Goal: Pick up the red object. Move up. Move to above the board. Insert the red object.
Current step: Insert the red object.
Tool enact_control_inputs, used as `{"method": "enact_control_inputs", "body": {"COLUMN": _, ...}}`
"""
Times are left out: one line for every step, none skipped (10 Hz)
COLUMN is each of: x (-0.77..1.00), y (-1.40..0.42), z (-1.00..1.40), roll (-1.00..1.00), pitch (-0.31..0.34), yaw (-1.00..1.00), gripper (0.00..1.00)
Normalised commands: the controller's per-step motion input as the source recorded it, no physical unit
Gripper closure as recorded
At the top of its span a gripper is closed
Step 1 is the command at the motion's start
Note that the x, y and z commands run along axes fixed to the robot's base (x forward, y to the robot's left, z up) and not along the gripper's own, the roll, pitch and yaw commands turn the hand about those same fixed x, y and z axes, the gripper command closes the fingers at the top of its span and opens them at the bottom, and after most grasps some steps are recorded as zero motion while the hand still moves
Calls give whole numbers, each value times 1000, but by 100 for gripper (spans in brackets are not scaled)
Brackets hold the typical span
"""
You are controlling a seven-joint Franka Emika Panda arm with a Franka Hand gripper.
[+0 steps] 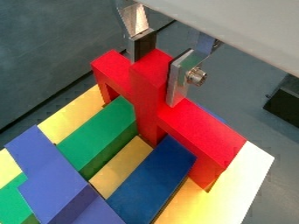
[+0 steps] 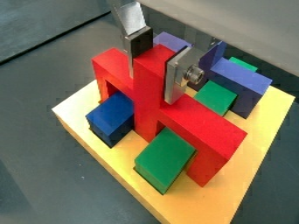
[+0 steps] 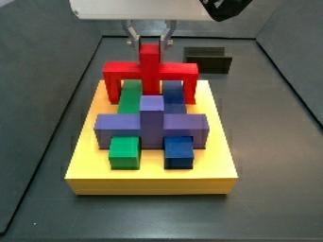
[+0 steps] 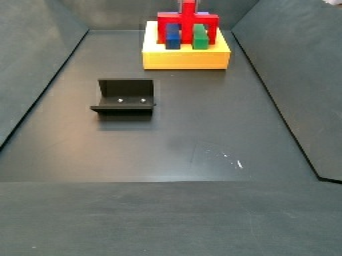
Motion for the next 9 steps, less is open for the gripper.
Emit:
{"method": "enact_control_inputs", "body": {"x": 0, "y": 0, "z": -246, "roll": 173, "pitch": 0, "yaw": 0, "gripper": 100}}
{"method": "enact_control_inputs", "body": {"x": 54, "y": 17, "z": -266, "roll": 70, "pitch": 0, "yaw": 129, "gripper": 100}}
{"method": "enact_control_inputs", "body": {"x": 66, "y": 0, "z": -214, "roll": 0, "pitch": 0, "yaw": 180, "gripper": 100}}
{"method": "enact_control_inputs", "body": {"x": 51, "y": 0, "z": -174, "roll": -41, "pitch": 0, "yaw": 263, "gripper": 100}}
{"method": "enact_control_inputs", "body": {"x": 63, "y": 0, "z": -114, "roll": -41, "pitch": 0, "yaw": 260, "gripper": 100}}
{"method": "enact_control_inputs", "body": {"x": 0, "y": -6, "z": -103, "roll": -13, "pitch": 0, "yaw": 174, "gripper": 100}}
{"method": "enact_control_inputs", "body": {"x": 14, "y": -57, "z": -43, "roll": -24, "pitch": 0, "yaw": 123, "gripper": 100}}
{"method": "enact_control_inputs", "body": {"x": 26, "y": -140, "z": 0, "roll": -43, "pitch": 9, "yaw": 3, "gripper": 100}}
{"method": "enact_control_inputs", "body": {"x": 0, "y": -129, "z": 0, "roll": -137, "pitch": 0, "yaw": 0, "gripper": 100}}
